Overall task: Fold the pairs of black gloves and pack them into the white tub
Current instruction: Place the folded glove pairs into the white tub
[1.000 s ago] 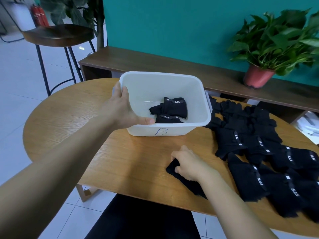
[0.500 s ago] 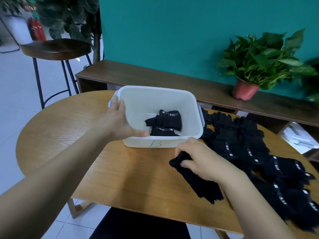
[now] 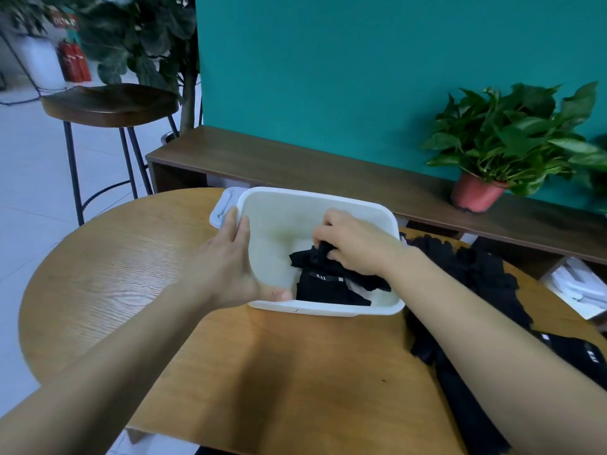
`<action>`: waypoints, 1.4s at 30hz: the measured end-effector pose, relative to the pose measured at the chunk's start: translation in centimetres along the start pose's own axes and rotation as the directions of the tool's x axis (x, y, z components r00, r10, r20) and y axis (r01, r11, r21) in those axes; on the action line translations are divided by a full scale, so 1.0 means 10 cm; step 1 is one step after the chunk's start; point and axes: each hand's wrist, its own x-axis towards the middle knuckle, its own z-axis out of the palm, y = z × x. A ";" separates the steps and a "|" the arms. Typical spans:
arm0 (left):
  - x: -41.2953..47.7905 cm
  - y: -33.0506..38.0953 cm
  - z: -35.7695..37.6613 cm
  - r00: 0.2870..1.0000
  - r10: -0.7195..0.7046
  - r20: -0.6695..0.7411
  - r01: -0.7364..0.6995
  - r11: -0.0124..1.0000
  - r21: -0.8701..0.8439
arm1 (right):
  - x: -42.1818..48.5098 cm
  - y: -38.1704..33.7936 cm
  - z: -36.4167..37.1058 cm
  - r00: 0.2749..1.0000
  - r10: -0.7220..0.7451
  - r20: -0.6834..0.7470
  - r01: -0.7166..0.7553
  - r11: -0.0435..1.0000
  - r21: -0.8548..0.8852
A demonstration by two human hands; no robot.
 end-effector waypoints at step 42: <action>0.00 0.01 0.05 1.000 0.014 -0.014 -0.014 1.000 0.000 | -0.22 0.28 0.72 0.943 0.155 0.293 -0.236 0.935 0.265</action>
